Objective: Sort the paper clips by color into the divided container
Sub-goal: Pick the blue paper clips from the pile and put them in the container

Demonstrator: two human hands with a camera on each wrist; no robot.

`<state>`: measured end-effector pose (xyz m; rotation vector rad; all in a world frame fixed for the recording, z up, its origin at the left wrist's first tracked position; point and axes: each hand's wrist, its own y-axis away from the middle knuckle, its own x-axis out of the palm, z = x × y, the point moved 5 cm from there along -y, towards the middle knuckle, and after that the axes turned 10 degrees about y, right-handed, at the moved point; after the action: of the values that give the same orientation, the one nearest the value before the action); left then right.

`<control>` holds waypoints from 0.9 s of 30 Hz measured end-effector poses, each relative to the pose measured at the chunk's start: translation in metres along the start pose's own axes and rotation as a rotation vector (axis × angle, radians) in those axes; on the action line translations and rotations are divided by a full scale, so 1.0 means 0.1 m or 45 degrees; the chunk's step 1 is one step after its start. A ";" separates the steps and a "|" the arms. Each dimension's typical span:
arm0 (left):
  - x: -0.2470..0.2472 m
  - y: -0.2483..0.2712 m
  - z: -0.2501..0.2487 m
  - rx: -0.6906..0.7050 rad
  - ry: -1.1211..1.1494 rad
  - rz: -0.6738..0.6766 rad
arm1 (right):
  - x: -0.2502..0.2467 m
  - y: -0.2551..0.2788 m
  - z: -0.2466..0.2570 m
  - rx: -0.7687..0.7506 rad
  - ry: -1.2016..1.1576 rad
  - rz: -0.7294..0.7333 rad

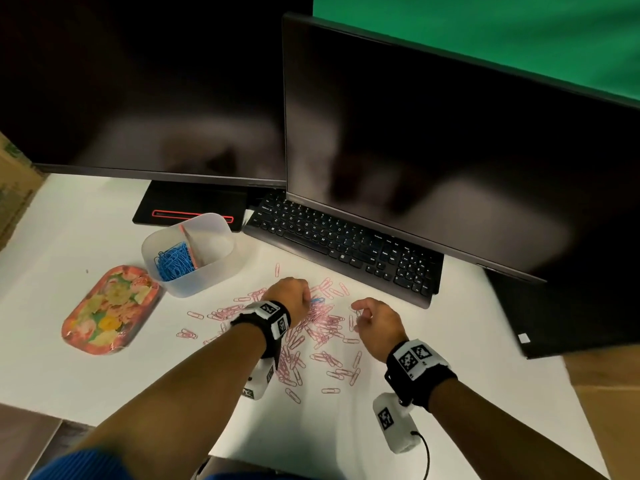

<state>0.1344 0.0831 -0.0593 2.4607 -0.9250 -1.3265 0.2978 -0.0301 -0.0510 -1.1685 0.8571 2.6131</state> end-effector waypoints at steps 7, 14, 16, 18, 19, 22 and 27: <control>-0.15 0.07 0.13 -0.080 0.471 -0.096 | -0.02 -0.12 0.08 0.080 -0.334 0.047; -0.38 0.25 0.32 -0.131 0.733 -0.159 | 0.03 -0.30 0.60 -0.014 -0.426 0.107; -0.38 0.26 0.34 -0.130 0.688 -0.175 | 0.00 -0.35 0.68 0.006 -0.451 0.099; -0.41 0.28 0.35 -0.122 0.683 -0.159 | -0.10 -0.38 0.68 0.039 -0.480 0.056; -0.44 0.29 0.36 -0.110 0.683 -0.153 | -0.16 -0.39 0.65 0.057 -0.486 0.019; -0.60 0.35 0.41 -0.116 0.938 -0.159 | -0.38 -0.40 0.56 0.089 -0.509 -0.079; -0.93 0.57 0.66 -0.298 1.919 -0.114 | -0.40 -0.34 0.96 0.013 -0.543 -0.035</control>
<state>0.0188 0.1027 -0.0087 2.3489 -0.2002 0.5339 0.2761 0.0549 0.0140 -0.5743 0.7544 2.6791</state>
